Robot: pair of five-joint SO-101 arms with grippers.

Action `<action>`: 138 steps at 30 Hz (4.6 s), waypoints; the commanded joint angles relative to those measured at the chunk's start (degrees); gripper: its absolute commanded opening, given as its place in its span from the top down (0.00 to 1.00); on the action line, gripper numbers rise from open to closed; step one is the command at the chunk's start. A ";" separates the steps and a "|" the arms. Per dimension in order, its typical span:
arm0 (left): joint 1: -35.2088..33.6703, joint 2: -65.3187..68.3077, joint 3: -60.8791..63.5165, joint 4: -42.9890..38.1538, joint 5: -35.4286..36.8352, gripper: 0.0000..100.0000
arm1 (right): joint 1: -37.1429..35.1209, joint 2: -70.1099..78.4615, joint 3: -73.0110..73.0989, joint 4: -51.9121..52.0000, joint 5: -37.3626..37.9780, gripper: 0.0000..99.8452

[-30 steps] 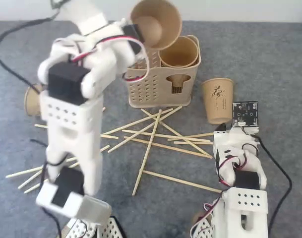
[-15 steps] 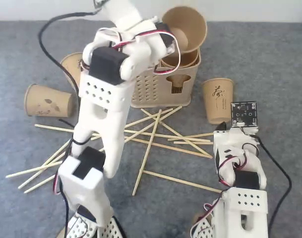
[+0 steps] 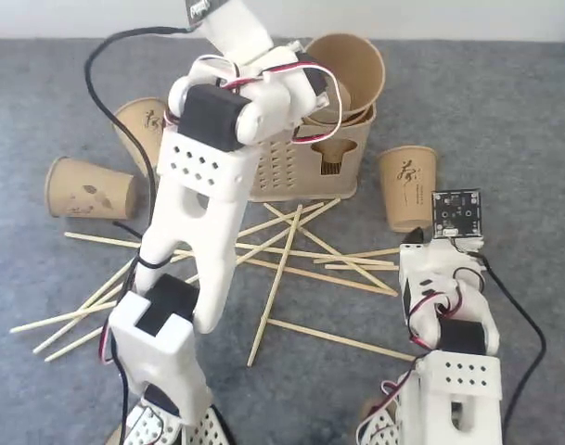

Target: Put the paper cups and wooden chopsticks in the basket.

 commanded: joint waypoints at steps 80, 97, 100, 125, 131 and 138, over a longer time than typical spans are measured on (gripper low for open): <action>-42.46 -74.55 124.18 -45.10 -35.43 0.79 | -2.59 133.23 -163.69 53.76 -33.76 0.91; -42.55 -74.55 124.18 -45.19 -35.43 0.79 | -3.38 125.14 -159.47 67.74 -22.51 0.99; -42.55 -74.55 124.53 -46.24 -35.52 0.79 | -4.35 118.90 -148.75 67.74 -22.07 0.99; -42.55 -74.55 125.67 -47.82 -35.69 0.79 | -7.34 76.44 -91.16 67.38 -9.76 0.99; -42.55 -74.55 125.67 -47.82 -35.69 0.79 | -6.73 71.60 -76.66 63.78 -6.59 0.99; -42.55 -74.55 125.67 -47.82 -35.69 0.79 | -3.82 63.87 -69.89 56.92 -6.24 0.99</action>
